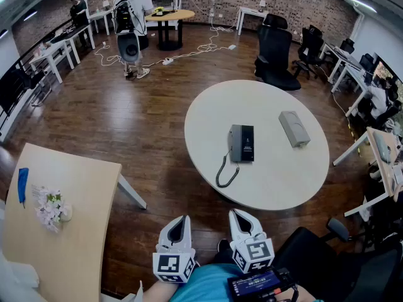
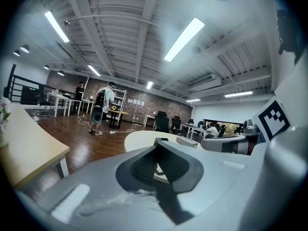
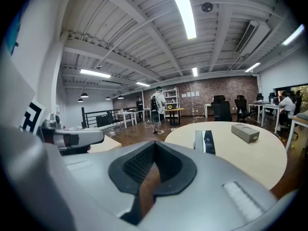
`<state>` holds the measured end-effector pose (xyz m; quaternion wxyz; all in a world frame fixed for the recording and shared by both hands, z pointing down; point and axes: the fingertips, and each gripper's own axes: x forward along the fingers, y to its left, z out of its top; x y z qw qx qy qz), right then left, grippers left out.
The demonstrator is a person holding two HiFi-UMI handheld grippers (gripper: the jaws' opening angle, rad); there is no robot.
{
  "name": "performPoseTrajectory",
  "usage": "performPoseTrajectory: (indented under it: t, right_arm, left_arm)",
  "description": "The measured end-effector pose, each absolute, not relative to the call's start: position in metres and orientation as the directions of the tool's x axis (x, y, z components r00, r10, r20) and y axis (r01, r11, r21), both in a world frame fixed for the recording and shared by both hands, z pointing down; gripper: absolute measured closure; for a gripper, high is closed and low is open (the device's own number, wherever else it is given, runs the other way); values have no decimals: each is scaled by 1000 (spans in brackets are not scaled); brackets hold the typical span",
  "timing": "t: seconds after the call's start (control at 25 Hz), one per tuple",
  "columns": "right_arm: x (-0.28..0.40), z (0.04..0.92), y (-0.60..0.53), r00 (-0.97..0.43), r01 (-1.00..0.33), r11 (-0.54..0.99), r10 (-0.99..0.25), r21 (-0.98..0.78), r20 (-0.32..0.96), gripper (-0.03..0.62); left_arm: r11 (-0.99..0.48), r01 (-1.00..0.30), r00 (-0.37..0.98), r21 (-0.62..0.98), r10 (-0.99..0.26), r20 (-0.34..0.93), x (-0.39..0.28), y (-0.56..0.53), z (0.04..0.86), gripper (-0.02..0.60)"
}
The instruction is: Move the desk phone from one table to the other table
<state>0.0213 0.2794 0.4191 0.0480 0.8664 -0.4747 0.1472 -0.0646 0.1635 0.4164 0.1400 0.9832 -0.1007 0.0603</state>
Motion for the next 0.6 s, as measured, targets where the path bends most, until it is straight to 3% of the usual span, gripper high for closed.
performPoseTrajectory:
  t: [0.28, 0.6]
  right_arm:
    - [68, 426, 274, 553, -799, -597, -778, -77, 297, 600]
    - [168, 440, 262, 579, -767, -633, -752, -101, 316, 600]
  left_arm:
    - [-960, -142, 985, 239, -113, 131, -11, 160, 417, 566]
    - [-972, -111, 986, 206, -81, 149, 103, 144, 416, 566]
